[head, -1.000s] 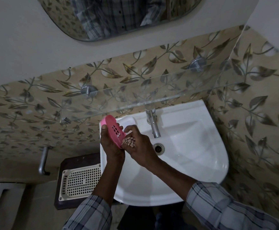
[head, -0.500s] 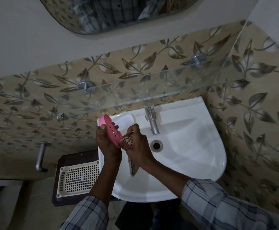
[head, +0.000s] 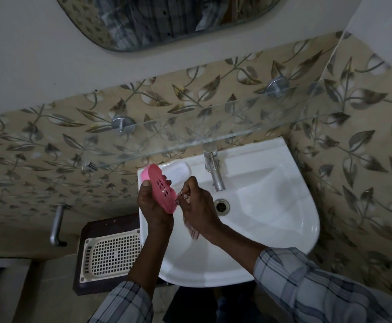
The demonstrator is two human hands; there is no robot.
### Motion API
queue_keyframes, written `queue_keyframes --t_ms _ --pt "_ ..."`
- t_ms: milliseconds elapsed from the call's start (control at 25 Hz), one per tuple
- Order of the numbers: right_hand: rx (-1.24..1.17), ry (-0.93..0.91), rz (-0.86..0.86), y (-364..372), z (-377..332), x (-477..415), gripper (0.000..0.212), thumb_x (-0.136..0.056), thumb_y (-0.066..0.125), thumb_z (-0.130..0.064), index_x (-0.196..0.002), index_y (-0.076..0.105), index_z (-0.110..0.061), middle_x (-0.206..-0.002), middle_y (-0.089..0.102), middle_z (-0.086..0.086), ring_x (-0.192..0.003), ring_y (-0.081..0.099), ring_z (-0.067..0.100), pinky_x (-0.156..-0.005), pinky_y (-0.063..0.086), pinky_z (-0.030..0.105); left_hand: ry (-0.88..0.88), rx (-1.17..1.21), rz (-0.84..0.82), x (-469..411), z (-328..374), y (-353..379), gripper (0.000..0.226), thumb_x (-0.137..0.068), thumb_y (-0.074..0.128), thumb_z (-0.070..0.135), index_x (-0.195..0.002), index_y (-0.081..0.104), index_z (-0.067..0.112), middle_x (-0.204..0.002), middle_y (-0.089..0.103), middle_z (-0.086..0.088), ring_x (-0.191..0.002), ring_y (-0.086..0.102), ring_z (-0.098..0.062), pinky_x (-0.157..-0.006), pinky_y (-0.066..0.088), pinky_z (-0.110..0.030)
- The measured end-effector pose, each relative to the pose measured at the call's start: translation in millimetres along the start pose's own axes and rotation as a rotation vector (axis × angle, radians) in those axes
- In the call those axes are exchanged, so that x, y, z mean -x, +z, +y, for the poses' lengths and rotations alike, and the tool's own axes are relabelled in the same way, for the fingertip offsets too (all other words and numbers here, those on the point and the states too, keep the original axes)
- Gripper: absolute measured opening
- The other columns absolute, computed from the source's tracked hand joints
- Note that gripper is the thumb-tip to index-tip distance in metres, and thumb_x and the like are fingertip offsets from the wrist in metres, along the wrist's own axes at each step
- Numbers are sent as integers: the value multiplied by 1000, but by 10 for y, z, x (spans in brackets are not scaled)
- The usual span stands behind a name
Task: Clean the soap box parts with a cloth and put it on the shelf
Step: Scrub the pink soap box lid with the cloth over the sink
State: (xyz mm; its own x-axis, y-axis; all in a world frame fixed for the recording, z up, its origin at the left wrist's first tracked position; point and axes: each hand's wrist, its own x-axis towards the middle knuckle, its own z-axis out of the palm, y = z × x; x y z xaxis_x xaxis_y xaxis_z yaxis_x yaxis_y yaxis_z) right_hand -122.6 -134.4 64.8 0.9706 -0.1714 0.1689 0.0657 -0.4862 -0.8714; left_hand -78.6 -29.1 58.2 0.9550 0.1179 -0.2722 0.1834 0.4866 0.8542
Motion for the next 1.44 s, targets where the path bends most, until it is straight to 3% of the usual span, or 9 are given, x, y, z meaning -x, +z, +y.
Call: queue_keyframes --t_ms 120,280,520,640,840,1000,1120,1320,1440 --pt "94 -24 227 -202 73 -195 23 -90 67 -8 -97 46 -11 -87 61 9 -79 61 27 -68 53 39 -88 106 -79 5 40 -99 70 -76 59 66 -124 65 14 -103 68 -11 -94 65 -25 -81 54 -35" --pt "13 116 42 -474 212 -234 29 -82 76 -13 -105 57 -13 -116 50 6 -97 58 17 -85 48 27 -137 178 -215 -40 141 -177 76 -65 69 69 -119 72 15 -107 71 -12 -97 69 -28 -87 56 -40" --pt "-123 -43 89 -572 -54 -86 22 -83 76 -21 -101 66 -14 -101 62 1 -92 61 13 -82 50 25 -219 233 -344 -25 224 -156 84 -54 83 64 -118 73 11 -111 71 -14 -97 71 -28 -87 57 -42" --pt "-139 -261 6 -499 -236 -42 25 -85 76 -20 -107 67 -11 -103 60 3 -96 60 6 -85 46 10 -251 235 -360 -8 234 -142 86 -49 85 62 -115 73 8 -108 72 -15 -94 71 -28 -77 61 -37" --pt "-9 -434 -275 -187 -267 225 24 -87 68 -1 -111 69 0 -108 58 16 -105 60 28 -84 56 41 -266 119 -363 25 173 -92 86 -63 69 71 -119 67 6 -102 70 -15 -90 67 -28 -79 55 -35" --pt "117 -469 -390 -383 -98 5 24 -86 60 4 -107 70 -4 -106 60 3 -99 58 25 -81 55 43 -351 140 -372 -9 188 -112 80 -63 73 67 -117 72 8 -107 71 -15 -95 69 -26 -81 59 -36" --pt "121 -550 -207 -358 -87 15 26 -84 64 4 -106 71 -7 -120 60 16 -109 58 28 -91 52 33 -475 211 -392 -22 256 -21 92 -59 80 61 -128 60 3 -107 65 -17 -93 65 -28 -73 60 -35" --pt "229 -754 -216 -271 -22 69 22 -88 62 11 -105 72 1 -111 68 21 -103 60 34 -98 48 42 -661 198 -463 -13 256 66 89 -59 85 53 -122 56 -3 -84 68 -17 -70 69 -26 -58 59 -30" --pt "242 -875 -511 -383 -97 0 20 -82 65 16 -94 74 3 -100 70 20 -93 65 35 -88 54 44 -740 79 -442 -21 221 -23 93 -55 86 55 -122 56 -2 -85 69 -17 -70 69 -26 -58 58 -30"
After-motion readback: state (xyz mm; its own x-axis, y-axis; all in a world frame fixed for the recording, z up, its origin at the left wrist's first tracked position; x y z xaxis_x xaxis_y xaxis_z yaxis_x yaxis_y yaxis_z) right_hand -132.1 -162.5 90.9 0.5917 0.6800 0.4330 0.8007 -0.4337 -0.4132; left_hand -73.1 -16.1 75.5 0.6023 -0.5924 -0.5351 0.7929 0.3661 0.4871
